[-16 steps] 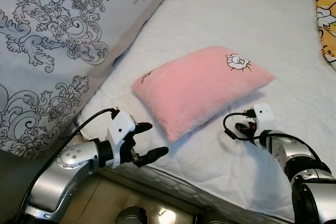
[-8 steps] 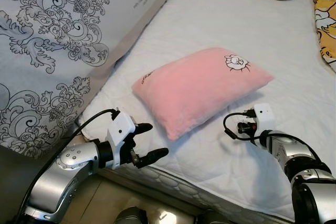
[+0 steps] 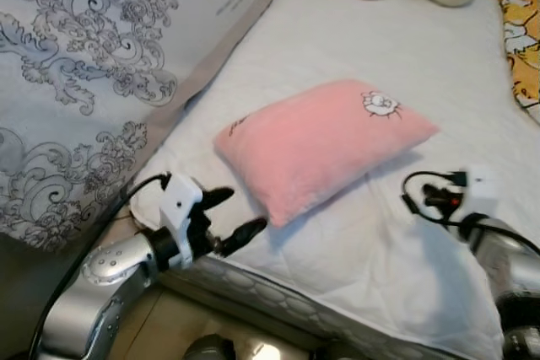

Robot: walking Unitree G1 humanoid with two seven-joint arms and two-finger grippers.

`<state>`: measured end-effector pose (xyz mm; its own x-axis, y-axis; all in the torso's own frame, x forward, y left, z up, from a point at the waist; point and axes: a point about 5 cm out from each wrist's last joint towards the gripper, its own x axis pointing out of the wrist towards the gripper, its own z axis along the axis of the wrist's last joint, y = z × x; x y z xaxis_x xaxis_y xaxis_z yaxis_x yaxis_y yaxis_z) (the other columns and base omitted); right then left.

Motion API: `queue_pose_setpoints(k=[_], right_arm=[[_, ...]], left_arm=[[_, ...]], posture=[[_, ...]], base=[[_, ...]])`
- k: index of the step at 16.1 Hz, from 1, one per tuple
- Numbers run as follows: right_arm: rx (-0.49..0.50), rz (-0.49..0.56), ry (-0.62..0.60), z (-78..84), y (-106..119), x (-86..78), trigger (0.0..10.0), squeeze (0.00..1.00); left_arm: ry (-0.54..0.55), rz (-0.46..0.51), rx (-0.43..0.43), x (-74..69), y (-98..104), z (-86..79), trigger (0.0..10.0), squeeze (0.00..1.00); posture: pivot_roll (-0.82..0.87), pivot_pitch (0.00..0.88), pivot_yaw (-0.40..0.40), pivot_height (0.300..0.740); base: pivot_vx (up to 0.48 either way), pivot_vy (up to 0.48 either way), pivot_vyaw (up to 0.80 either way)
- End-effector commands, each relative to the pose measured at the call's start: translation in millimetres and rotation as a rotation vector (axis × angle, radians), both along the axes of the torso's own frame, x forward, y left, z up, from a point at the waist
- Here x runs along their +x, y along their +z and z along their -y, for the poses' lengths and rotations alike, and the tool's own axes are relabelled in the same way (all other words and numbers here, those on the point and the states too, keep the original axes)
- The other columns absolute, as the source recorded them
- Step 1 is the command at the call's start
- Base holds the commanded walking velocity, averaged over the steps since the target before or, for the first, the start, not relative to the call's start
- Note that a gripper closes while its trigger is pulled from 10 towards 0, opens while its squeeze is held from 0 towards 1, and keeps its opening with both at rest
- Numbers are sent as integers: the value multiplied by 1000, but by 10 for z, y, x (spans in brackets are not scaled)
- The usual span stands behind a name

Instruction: Clean up the room

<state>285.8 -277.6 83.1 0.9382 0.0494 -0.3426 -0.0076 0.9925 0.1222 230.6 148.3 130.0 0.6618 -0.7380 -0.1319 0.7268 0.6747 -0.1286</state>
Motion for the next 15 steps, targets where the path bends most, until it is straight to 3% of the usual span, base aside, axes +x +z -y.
queue_pose_setpoints(k=[1,3,6,7,10,13,15], right_arm=[[31,88,-11,-52,199,16,0,0],[51,190,-13,-202,391,18,0,0],[71,341,-33,-481,757,-53,0,0],[81,348,-44,-522,793,-90,0,0],[39,313,-18,-557,750,-190,0,0],[25,264,-33,-552,643,-302,0,0],[2,236,-11,-600,576,-328,0,0]], left_arm=[[91,52,-3,92,72,-13,10000,0],[276,105,26,269,79,-30,10000,0],[411,114,56,381,178,-47,10000,0],[438,115,52,383,184,-74,10000,0],[481,115,71,397,127,-129,10000,0],[529,185,149,407,143,-129,10000,0],[590,215,140,379,131,-190,10000,0]], posture=[[-34,52,33,740],[-50,54,39,740],[-66,52,61,740],[-78,50,72,740],[-80,44,62,740],[-52,31,36,740],[-51,29,40,740]], base=[[0,0,0],[0,0,0],[0,0,0],[0,0,0],[0,0,0],[0,0,0],[0,0,0]])
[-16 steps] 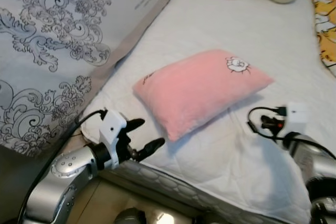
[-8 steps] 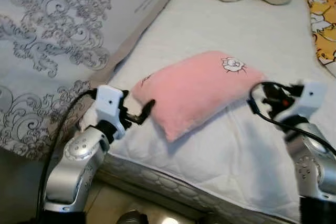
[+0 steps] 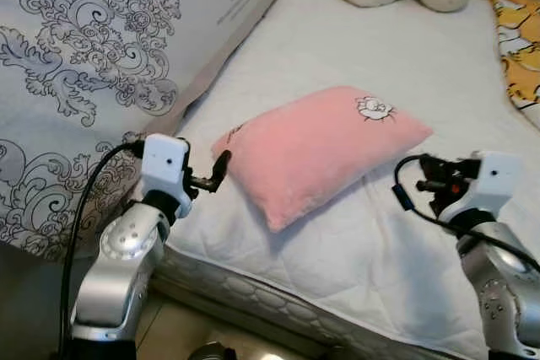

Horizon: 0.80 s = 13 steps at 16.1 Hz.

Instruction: Clean up the room

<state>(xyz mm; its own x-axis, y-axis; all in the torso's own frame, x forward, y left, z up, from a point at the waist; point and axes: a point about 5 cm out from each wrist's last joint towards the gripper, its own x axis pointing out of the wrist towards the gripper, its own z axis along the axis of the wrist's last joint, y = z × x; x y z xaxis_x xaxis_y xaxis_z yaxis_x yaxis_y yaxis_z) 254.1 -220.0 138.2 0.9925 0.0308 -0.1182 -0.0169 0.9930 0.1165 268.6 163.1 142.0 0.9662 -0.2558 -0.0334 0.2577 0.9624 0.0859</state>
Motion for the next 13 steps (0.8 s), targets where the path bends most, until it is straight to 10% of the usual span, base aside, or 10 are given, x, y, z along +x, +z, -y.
queue_pose_setpoints(k=[1,3,4,13], right_arm=[[-52,-13,50,-78,-14,-17,0,0],[-38,-4,53,-114,12,-11,0,0],[-58,8,40,-128,38,1,10000,0],[-40,-3,56,-213,35,64,10000,0]], left_arm=[[30,-16,37,-27,-41,-59,10000,0],[54,-34,34,-39,-68,-69,10000,0],[53,-11,32,-35,-47,-54,10000,0],[20,4,22,17,16,-27,10000,0]], posture=[[-53,28,43,740],[-51,32,40,740],[-46,29,35,740],[-54,28,35,740]], base=[[0,0,0],[0,0,0],[0,0,0],[0,0,0]])
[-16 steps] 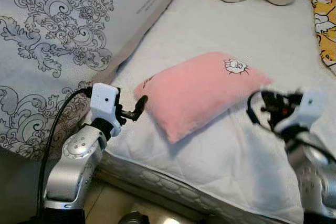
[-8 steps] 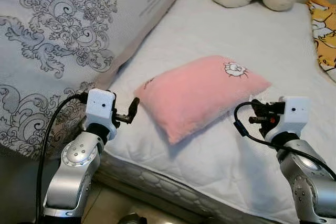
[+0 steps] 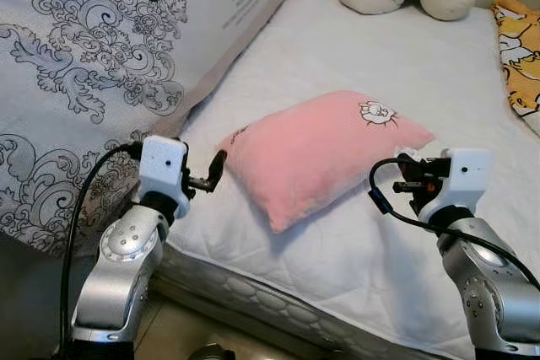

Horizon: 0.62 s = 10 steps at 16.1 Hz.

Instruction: Clean up the room

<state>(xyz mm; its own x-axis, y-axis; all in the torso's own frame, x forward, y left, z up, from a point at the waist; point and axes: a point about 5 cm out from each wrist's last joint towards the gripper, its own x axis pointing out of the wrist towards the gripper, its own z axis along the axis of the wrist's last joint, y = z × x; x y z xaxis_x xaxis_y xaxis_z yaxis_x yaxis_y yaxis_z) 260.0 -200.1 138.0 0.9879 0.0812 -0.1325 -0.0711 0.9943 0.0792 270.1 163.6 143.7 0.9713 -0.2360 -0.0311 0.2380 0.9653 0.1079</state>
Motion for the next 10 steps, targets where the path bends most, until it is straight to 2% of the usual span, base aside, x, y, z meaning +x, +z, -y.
queue_pose_setpoints(k=[1,4,9,10], right_arm=[[0,9,-5,-9,40,0,10000,0],[3,1,0,-42,25,-22,10000,0],[0,0,1,-38,32,13,10000,0],[0,1,4,-35,35,16,10000,0]], left_arm=[[3,-4,3,8,-1,-25,10000,0],[33,-6,-2,-15,-27,-65,10000,0],[18,-1,-5,-5,-34,-23,10000,0],[17,2,-4,-1,-28,-14,10000,0]], posture=[[-56,28,32,740],[-63,30,27,740],[-70,22,28,740],[-69,21,27,740]], base=[[0,0,0],[0,0,0],[0,0,0],[-240,0,0]])
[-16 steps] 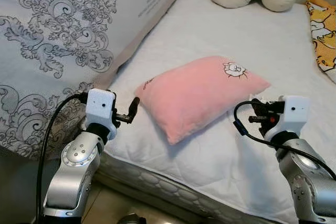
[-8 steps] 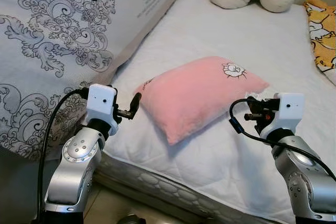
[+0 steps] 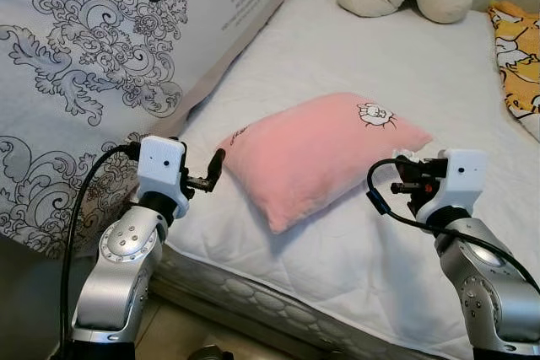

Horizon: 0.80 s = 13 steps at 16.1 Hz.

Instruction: Clean up the room

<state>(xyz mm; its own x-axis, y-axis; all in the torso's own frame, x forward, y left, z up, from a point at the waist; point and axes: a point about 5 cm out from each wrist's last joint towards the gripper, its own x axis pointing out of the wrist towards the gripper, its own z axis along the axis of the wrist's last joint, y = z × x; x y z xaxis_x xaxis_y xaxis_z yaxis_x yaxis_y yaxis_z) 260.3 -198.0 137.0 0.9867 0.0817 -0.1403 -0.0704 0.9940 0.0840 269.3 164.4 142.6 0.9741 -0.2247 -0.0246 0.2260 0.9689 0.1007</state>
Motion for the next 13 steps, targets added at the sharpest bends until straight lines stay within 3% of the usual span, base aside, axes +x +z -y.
queue_pose_setpoints(k=[1,8,10,13], right_arm=[[-4,3,1,-7,24,11,10000,0],[-1,-33,-3,17,-95,6,10000,0],[5,-35,-7,6,-103,10,10000,0],[5,-46,-7,-7,-139,15,10000,0]], left_arm=[[4,-2,7,10,-12,0,10000,0],[-16,0,32,-8,-7,12,10000,0],[-12,-24,50,0,-40,-1,10000,0],[20,-40,-11,21,-67,-25,10000,0]], posture=[[-66,19,25,740],[-50,17,25,740],[-51,16,29,740],[-53,17,36,740]], base=[[-285,0,0],[-425,0,0],[0,0,0],[0,0,0]])
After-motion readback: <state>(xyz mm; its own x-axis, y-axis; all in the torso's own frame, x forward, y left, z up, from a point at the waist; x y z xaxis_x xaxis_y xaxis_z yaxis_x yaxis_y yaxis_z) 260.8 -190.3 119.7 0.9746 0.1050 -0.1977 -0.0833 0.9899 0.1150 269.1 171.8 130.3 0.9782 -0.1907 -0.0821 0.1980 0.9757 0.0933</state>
